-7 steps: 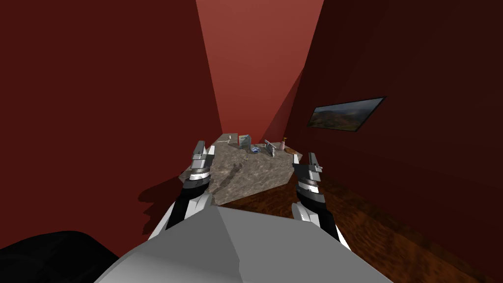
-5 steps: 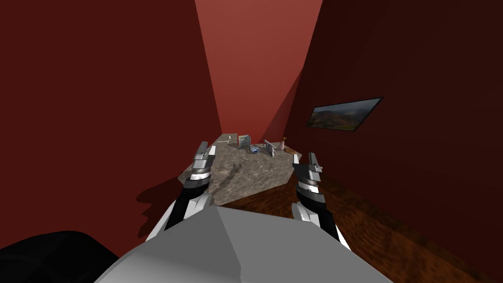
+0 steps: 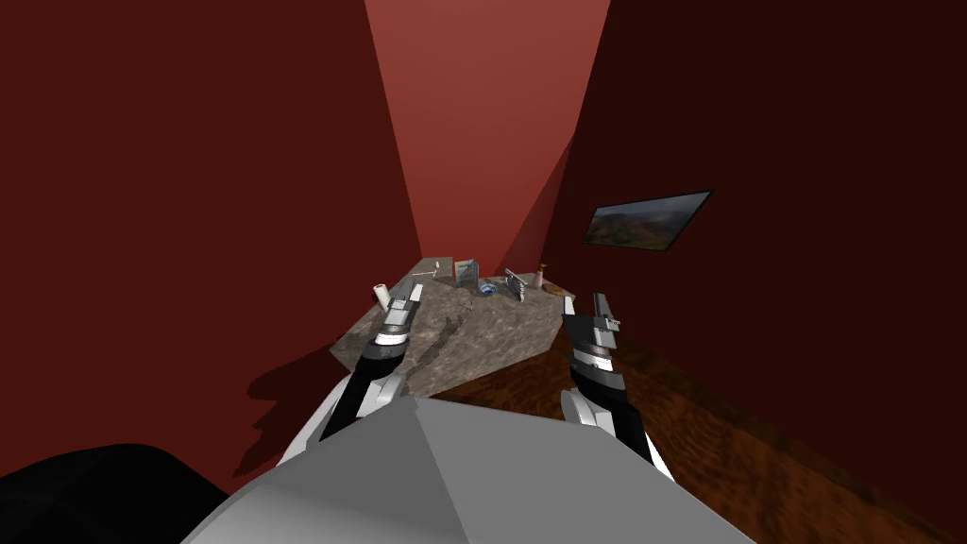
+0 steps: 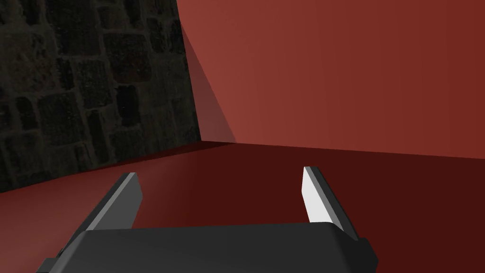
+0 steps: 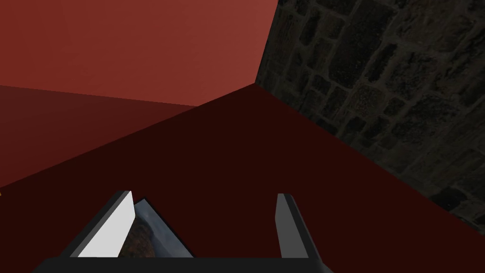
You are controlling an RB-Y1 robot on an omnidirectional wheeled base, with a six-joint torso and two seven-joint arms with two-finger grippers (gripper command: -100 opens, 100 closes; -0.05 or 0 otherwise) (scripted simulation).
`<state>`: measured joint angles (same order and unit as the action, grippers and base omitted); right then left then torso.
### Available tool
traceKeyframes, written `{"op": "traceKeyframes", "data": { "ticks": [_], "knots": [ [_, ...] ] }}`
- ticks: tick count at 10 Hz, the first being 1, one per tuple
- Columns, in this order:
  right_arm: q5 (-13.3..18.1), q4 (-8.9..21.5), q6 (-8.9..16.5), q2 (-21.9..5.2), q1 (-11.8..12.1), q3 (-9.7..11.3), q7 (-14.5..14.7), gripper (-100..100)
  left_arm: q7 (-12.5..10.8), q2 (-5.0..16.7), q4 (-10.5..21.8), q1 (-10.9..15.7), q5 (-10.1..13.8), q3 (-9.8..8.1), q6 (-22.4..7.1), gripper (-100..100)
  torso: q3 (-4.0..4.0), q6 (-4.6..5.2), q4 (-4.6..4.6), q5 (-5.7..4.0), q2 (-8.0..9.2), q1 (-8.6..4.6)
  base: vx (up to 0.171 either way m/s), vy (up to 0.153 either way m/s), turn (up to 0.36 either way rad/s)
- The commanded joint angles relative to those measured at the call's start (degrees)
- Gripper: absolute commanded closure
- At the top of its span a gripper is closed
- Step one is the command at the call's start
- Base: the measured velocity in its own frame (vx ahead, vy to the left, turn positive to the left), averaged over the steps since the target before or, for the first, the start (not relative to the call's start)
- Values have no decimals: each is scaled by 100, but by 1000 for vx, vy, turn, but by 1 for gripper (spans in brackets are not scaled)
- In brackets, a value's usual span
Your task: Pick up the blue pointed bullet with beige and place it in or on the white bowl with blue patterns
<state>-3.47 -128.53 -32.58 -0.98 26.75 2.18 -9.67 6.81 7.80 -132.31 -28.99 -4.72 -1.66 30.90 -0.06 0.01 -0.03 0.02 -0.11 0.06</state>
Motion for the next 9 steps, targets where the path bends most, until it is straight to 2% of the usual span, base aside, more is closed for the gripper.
{"op": "traceKeyframes", "data": {
  "ticks": [1,9],
  "knots": [
    [0,0,0,0,0,0,0,0,106,128,199,53,-90,-3,27,-100,0,0,0,0,0,0,30,13,-105],
    [0,0,0,0,0,0,0,0,813,382,1327,361,-729,107,107,-100,-4,0,-2,1,-7,3,38,24,-125]
  ]
}}
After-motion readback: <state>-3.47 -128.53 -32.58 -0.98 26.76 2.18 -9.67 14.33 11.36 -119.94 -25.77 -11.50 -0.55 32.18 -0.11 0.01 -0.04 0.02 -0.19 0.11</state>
